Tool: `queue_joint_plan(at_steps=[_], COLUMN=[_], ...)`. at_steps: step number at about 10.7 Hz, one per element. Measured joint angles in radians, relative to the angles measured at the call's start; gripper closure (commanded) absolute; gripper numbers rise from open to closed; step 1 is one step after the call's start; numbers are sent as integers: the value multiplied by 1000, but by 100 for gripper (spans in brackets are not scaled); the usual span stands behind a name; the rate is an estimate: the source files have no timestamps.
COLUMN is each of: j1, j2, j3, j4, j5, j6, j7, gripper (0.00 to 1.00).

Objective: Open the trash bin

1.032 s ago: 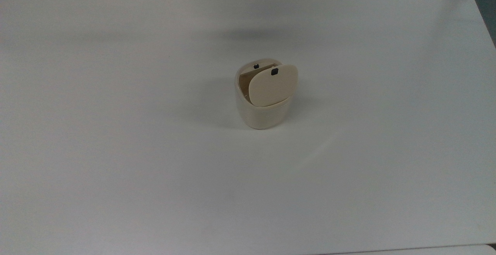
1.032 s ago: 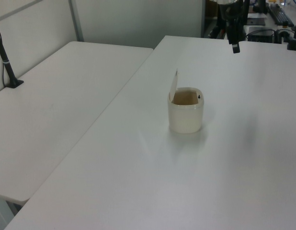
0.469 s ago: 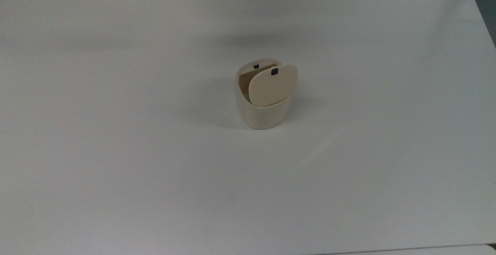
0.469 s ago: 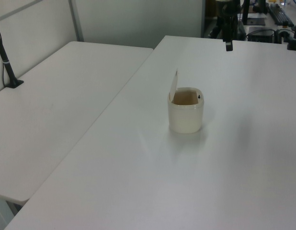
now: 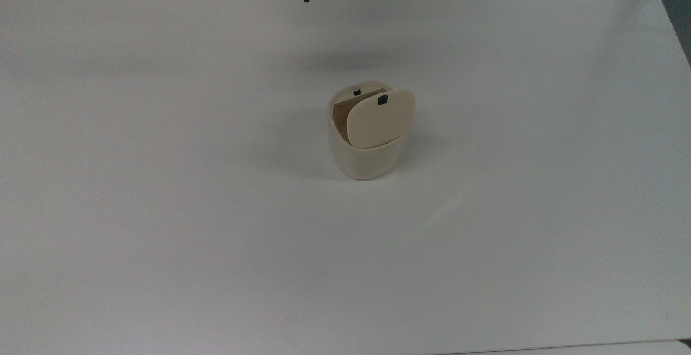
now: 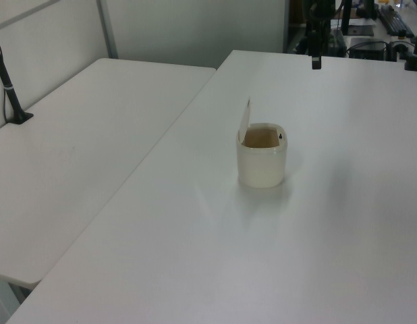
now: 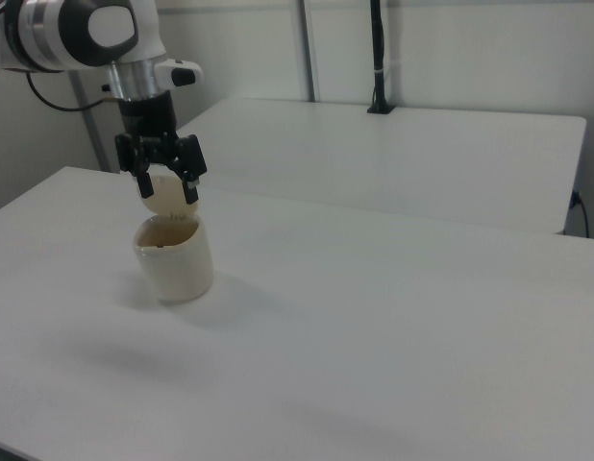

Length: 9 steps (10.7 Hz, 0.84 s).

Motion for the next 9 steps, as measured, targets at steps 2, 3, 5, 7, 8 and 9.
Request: queue_joint_plan(at_steps=[2, 3, 5, 7, 8, 9], j1=[-8, -17, -19, -18, -18, -18], j2=[-9, -19, -21, -18, -17, -16], j3=[0, 0, 0, 0, 0, 0], j4=[1, 1, 1, 0, 0, -1], j5=[-4, -4, -4, -4, -4, -4], j6=[5, 14, 78, 141, 169, 210], j7=[6, 6, 6, 6, 6, 6], gripper=[1, 31, 70, 89, 91, 91])
